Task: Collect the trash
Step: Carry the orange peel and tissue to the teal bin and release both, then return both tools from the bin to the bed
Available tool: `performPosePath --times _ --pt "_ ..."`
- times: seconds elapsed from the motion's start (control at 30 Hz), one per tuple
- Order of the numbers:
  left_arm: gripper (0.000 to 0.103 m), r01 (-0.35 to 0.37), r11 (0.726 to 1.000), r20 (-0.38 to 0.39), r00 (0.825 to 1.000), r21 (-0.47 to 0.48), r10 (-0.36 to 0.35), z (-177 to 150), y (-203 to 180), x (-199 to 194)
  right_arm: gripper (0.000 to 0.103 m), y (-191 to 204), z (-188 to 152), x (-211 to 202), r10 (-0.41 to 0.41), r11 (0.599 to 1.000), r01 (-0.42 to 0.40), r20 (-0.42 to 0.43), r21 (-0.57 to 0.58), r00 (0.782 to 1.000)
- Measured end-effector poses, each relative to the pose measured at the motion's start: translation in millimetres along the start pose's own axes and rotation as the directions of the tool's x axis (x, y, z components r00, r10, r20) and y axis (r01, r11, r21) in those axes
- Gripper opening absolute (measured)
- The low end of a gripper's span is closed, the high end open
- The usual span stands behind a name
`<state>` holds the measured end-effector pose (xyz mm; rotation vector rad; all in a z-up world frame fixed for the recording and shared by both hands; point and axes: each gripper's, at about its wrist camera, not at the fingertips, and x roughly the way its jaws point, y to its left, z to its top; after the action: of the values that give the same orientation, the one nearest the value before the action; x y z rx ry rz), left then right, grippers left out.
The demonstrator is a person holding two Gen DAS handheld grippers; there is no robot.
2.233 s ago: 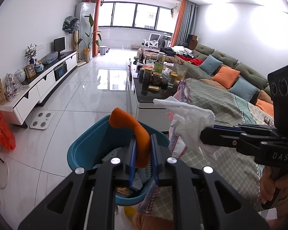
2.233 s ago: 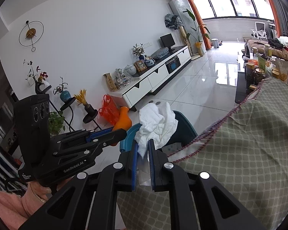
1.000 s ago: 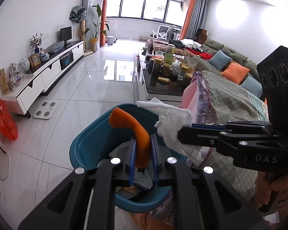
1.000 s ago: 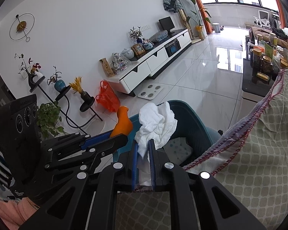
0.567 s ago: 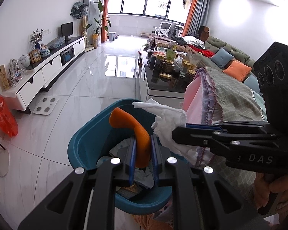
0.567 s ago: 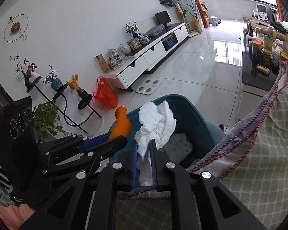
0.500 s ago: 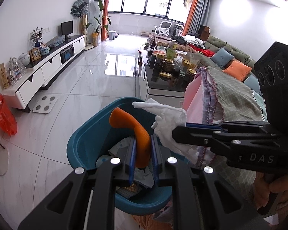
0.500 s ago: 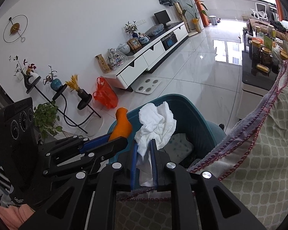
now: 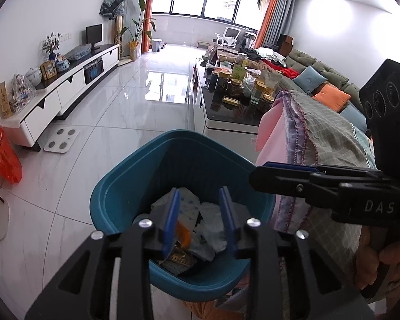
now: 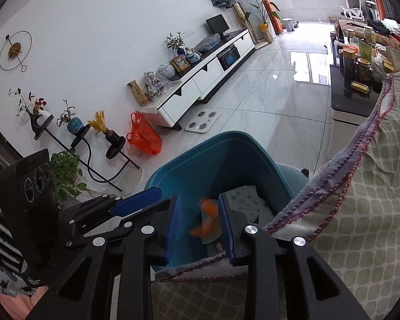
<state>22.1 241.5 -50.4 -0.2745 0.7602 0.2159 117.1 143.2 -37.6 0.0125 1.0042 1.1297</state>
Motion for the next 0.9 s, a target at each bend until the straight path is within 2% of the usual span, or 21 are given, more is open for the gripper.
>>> performPosePath --times 0.1,0.17,0.23,0.5,0.67,0.9 --pt "0.037 -0.001 1.0 0.008 1.0 0.005 0.001 0 0 -3 0.03 -2 -2 -6 0.003 1.0 -0.003 0.012 0.007 1.0" --pt "0.049 -0.003 1.0 0.03 1.0 0.013 0.003 -2 -3 -9 0.031 -5 -5 -12 0.002 1.0 -0.002 0.024 0.009 1.0" --pt "0.054 -0.005 1.0 0.058 0.998 0.027 0.004 -2 -7 -16 0.039 -6 -7 -20 -0.005 1.0 0.005 0.041 0.006 0.999" --pt "0.08 0.007 0.995 0.146 0.989 0.103 -0.022 -9 -39 -42 0.049 -11 -23 -74 -0.046 0.999 0.049 0.144 -0.019 0.989" --pt "0.095 0.067 0.983 0.194 0.976 0.173 -0.101 -13 -76 -55 0.054 -17 -43 -123 -0.11 0.993 0.119 0.23 -0.026 0.967" --pt "0.099 0.199 0.943 0.207 0.944 0.266 -0.258 -22 -140 -61 0.065 -40 -80 -187 -0.247 0.968 0.246 0.313 0.045 0.917"
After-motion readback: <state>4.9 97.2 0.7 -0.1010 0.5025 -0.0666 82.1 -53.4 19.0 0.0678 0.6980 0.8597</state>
